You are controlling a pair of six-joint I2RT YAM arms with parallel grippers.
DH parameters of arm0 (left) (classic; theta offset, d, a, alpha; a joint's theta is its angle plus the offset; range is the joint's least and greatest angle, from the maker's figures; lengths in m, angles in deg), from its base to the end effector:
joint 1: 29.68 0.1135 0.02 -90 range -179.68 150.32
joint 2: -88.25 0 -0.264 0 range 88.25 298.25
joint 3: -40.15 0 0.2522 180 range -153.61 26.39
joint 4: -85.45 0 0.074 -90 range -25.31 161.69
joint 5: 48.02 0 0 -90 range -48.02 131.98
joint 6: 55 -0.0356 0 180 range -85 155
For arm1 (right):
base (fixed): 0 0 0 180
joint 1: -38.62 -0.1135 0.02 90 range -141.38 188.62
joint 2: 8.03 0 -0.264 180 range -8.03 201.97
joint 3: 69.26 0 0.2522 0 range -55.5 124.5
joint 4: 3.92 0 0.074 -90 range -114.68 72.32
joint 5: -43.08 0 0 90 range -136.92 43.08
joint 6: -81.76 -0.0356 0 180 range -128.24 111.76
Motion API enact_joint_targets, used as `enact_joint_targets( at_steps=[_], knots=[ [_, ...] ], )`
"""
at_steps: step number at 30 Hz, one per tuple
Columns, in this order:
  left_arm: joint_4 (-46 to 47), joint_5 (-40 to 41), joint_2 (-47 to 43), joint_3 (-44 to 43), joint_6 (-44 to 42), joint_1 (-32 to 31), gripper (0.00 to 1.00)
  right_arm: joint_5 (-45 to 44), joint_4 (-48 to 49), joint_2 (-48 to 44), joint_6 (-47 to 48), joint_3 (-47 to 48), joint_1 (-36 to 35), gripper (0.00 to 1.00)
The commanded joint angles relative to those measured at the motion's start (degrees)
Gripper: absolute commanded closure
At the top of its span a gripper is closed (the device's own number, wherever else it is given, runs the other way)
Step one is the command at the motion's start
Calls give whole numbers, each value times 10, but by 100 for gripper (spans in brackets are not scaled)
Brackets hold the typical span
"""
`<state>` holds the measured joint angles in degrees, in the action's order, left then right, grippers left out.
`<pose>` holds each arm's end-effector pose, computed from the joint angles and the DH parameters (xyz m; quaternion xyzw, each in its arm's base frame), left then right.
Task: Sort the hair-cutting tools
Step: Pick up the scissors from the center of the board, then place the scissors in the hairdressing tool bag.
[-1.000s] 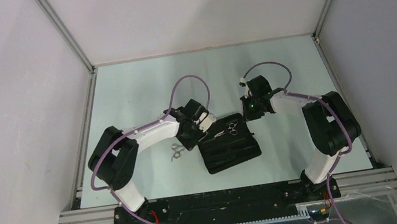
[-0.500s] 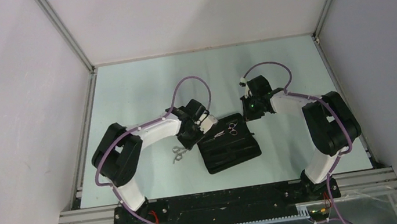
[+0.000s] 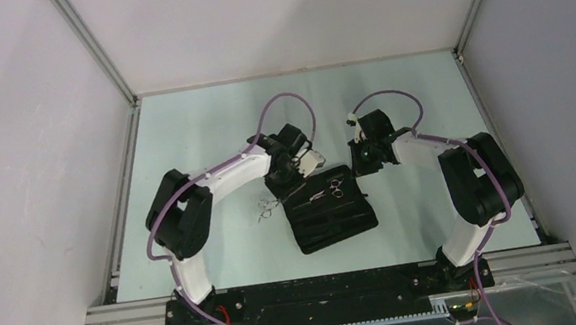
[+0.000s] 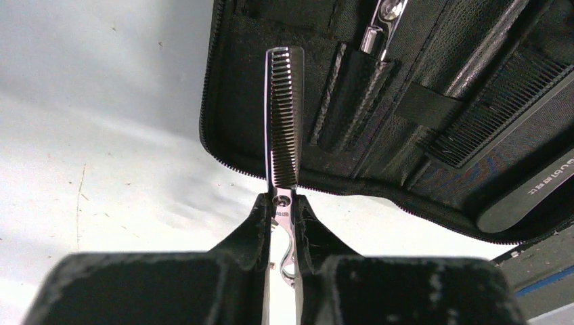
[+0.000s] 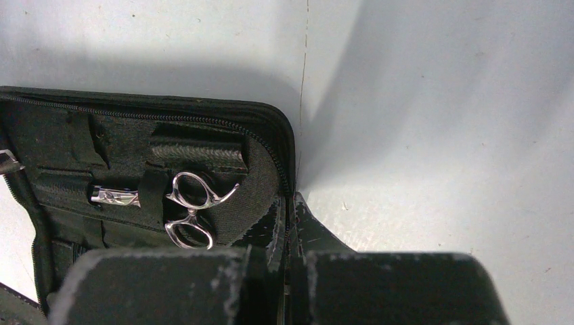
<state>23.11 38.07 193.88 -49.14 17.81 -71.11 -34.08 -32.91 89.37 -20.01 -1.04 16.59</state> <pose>0.2643 -0.2365 0.1894 0.4898 0.8656 -0.0539 0.0892 0.3044 0.1317 0.1600 -0.1160 0.9491 0.1821 0.2295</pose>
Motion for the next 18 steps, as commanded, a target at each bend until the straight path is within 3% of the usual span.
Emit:
enact_joint_targets(
  at_steps=[1,18],
  knots=[
    [-64,-12,26,-46,-15,3,100,20,-7,-11,3,13,-6,100],
    [-164,-11,126,-156,-6,1,100,21,-6,-11,3,13,-10,100]
  ],
)
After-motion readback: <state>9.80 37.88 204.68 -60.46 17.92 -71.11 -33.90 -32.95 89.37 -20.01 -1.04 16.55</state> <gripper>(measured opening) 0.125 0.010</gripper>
